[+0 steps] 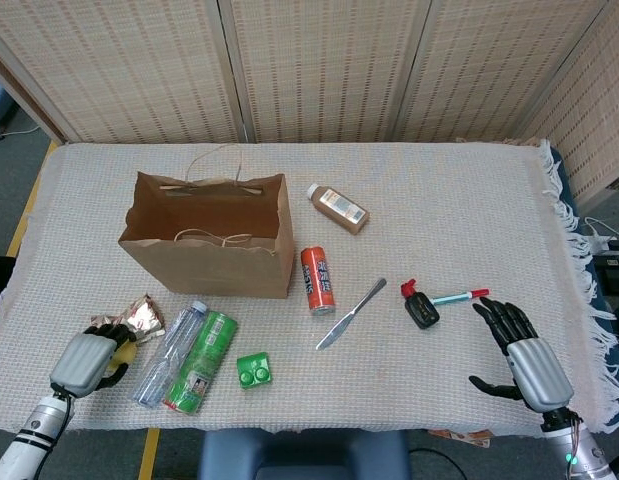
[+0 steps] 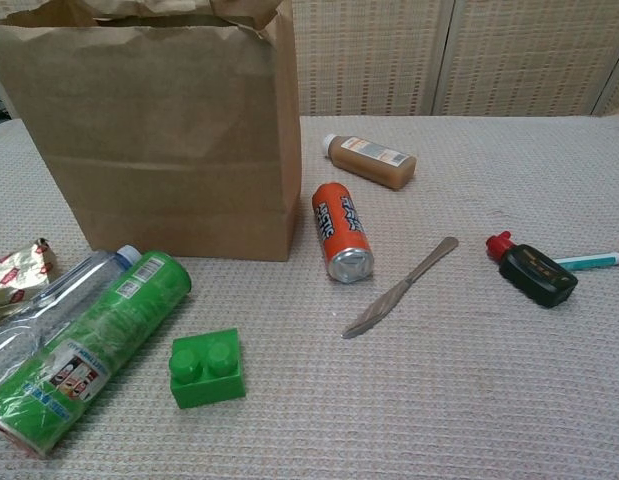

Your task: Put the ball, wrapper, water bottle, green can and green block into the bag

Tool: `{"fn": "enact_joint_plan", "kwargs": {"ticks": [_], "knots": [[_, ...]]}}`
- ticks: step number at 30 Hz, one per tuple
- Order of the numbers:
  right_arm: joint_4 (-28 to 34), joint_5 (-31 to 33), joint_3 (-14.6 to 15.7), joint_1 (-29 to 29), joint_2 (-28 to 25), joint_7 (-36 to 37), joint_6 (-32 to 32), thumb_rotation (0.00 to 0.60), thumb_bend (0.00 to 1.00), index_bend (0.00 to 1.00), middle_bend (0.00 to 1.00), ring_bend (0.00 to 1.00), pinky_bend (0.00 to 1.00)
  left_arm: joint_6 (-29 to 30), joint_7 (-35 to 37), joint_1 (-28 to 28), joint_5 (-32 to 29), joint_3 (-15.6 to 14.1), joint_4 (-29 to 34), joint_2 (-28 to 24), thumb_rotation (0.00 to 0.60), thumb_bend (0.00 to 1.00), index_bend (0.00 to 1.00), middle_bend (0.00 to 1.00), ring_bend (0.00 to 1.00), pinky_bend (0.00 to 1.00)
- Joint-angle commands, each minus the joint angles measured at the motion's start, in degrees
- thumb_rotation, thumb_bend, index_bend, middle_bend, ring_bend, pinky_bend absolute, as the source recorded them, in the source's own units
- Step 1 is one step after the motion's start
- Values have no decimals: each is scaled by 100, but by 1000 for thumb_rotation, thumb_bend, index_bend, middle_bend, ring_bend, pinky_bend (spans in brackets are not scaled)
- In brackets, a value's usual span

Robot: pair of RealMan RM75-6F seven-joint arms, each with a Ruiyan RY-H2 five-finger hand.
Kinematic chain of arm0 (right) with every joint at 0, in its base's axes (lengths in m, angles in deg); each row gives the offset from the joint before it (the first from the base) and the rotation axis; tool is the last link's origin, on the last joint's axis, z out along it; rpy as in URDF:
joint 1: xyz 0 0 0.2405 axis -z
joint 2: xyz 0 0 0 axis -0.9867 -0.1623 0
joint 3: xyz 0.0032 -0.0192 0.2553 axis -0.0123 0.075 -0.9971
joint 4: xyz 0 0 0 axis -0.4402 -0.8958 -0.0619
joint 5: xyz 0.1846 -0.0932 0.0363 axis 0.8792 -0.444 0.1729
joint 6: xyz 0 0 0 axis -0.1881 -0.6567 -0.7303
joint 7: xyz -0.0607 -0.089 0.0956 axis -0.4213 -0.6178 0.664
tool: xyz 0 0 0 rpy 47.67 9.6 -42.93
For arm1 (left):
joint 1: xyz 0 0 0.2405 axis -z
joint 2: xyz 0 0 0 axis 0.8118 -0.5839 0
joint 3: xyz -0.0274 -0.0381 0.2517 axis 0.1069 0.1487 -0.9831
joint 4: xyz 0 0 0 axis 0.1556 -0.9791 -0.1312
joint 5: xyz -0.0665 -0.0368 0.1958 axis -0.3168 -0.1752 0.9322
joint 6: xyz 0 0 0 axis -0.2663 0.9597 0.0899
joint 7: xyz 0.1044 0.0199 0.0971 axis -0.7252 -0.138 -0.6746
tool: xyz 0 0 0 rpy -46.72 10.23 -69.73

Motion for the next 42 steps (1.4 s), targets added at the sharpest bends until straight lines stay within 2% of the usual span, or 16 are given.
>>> {"fn": "enact_joint_plan", "kwargs": {"ticks": [1,3,6,11,16,19,22,27,30,36,37,41,42], "knots": [[-1,-3,-2,2,-1,8,-7,600,24,0,0,0,0,225,98,-17,-42,184,149,-103,600,624,675,672,659,811],[-1,-4,0,2,-2,11,-8,600,24,0,0,0,0,359,162,-18,-101,317,237,-160,600,625,676,673,659,810],[6,1,4,3,-2,16,1,600,24,0,0,0,0,620,357,-8,-422,707,410,-163,600,626,682,674,659,808],[15,-14,13,-1,-6,28,8,600,24,0,0,0,0,808,775,216,-1596,1787,951,-115,600,626,681,672,658,798],[12,-49,33,2,-10,37,3,600,24,0,0,0,0,669,860,795,-2667,2873,1279,-126,600,636,679,668,659,790],[15,-35,32,-2,-14,48,16,600,24,0,0,0,0,577,642,1228,-2992,3298,1285,-112,600,634,680,667,658,788],[32,12,17,-8,-24,70,39,600,24,0,0,0,0,447,161,1720,-3250,3548,1215,-96,600,634,679,667,658,789],[64,61,20,-31,-49,99,116,600,24,0,0,0,0,74,-416,2394,-3749,3646,1349,2,600,635,677,667,658,789],[101,106,15,-47,-74,127,166,600,24,0,0,0,0,-8,-798,2757,-3940,3469,1370,229,600,634,674,664,657,786],[157,156,5,-64,-122,192,212,600,24,0,0,0,0,-95,-1236,3215,-3929,3039,1138,710,600,623,644,636,625,755],[161,161,4,-65,-134,219,214,600,24,0,0,0,0,-170,-1303,3268,-3954,2943,1127,748,600,602,591,578,569,710],[160,134,16,-71,-158,258,219,600,24,0,0,0,0,-349,-1505,3420,-4183,2798,1190,729,600,429,127,91,134,359],[167,122,23,-72,-165,268,220,600,24,0,0,0,0,-327,-1488,3451,-4173,2802,1178,745,600,412,73,39,75,298]]}}
